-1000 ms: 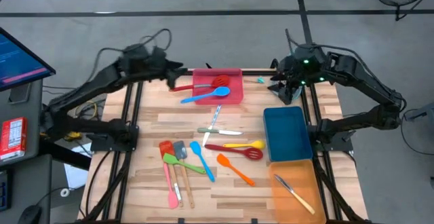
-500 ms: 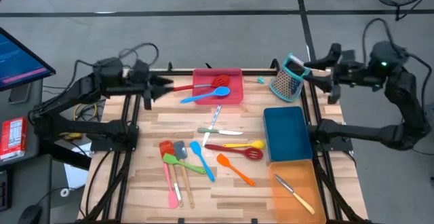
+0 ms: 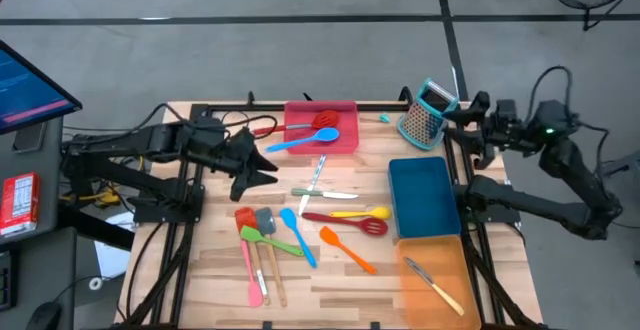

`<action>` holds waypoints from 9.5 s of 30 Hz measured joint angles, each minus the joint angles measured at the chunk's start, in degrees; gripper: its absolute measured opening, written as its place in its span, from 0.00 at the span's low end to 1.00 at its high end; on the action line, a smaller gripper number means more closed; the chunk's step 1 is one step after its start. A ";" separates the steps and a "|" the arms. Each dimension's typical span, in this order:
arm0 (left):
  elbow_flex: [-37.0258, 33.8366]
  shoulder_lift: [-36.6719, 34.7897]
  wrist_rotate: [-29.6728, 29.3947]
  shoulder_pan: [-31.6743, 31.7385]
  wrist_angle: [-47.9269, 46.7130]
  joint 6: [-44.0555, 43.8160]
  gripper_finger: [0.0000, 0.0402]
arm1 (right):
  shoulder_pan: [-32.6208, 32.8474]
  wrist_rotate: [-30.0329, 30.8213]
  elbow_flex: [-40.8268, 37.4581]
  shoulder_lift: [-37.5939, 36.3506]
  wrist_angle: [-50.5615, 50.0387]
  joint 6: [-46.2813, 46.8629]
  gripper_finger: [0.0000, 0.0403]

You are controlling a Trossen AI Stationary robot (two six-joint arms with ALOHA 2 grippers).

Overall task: Pick & Place Kitchen Items
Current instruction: Put the green spatula into the blue bin

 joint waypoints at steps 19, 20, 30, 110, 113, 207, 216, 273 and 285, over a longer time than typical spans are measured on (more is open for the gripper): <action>-11.13 5.85 -6.56 -13.29 -15.10 -2.70 0.39 | 0.00 -0.85 -9.72 -1.63 4.02 7.09 0.50; -11.87 6.68 -6.60 -14.09 -14.82 -2.68 0.39 | 0.02 -0.87 -9.72 -1.63 3.99 7.09 0.50; -16.61 13.21 -6.56 -20.63 -8.57 -1.21 0.43 | 0.00 -0.85 -9.72 -1.65 3.55 7.09 0.48; -17.84 33.42 -1.30 -16.27 11.28 -4.45 0.02 | 0.04 -1.00 -9.65 -1.64 -1.25 8.12 0.44; -17.83 29.48 -2.88 -15.63 11.19 -6.01 0.01 | 0.04 -1.00 -9.65 -1.65 -1.24 8.11 0.44; -17.66 11.97 -14.90 -0.99 65.32 -6.06 0.01 | 27.58 14.01 14.06 60.05 33.79 13.04 0.60; -17.70 14.09 -12.92 -0.65 66.50 -7.86 0.01 | 27.61 13.89 14.06 60.10 32.67 12.41 0.47; -17.68 -4.45 -19.61 0.11 33.83 -2.74 0.36 | 34.65 22.92 -9.80 43.07 -42.49 52.53 0.03; -17.68 -4.41 -14.09 -0.26 21.45 -3.94 0.38 | 34.39 23.14 -11.03 43.07 -39.77 51.43 0.17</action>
